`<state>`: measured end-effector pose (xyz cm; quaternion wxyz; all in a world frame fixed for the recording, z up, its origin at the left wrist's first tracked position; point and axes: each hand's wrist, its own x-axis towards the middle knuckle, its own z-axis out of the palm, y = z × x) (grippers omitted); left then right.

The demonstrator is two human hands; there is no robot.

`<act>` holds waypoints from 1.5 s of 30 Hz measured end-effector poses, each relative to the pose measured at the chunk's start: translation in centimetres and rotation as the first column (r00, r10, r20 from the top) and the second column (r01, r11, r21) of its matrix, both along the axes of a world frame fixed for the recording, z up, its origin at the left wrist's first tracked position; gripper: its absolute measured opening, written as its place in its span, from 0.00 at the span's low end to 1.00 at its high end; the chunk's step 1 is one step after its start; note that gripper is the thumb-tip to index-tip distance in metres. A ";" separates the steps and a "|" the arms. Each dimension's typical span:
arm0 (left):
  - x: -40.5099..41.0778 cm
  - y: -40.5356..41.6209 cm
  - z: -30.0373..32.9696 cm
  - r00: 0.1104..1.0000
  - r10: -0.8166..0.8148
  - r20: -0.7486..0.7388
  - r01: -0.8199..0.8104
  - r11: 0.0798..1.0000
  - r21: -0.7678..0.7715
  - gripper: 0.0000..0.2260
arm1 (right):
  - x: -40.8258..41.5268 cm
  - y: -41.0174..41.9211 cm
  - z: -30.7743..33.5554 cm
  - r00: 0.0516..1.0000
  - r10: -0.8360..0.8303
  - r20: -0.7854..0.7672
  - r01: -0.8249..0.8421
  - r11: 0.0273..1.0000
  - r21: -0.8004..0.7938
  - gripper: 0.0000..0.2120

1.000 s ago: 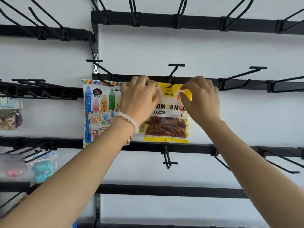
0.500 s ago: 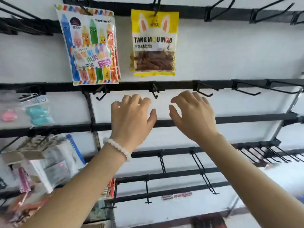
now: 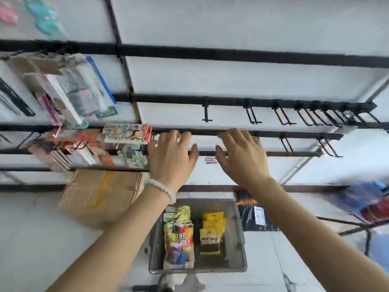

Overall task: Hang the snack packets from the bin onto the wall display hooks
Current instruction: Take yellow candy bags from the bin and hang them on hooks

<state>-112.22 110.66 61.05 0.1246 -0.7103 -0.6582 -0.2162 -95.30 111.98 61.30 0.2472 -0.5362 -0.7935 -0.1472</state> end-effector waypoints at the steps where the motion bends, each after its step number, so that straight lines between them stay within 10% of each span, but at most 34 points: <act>1: 0.5 -1.0 -1.5 1.000 0.011 0.002 -0.011 0.999 -0.043 0.16 | 0.5 -0.7 -1.3 1.000 0.003 0.002 -0.003 1.000 -0.029 0.13; 23: 3.0 -7.5 -41.8 0.997 0.048 0.054 0.002 0.728 -0.685 0.15 | 5.2 -8.0 -41.3 0.976 -0.173 0.135 0.217 0.676 -0.704 0.12; 45: 10.7 3.9 -79.6 0.997 0.072 0.032 -0.018 0.613 -0.790 0.18 | 10.0 4.5 -77.9 0.972 -0.187 0.140 0.204 0.388 -0.899 0.16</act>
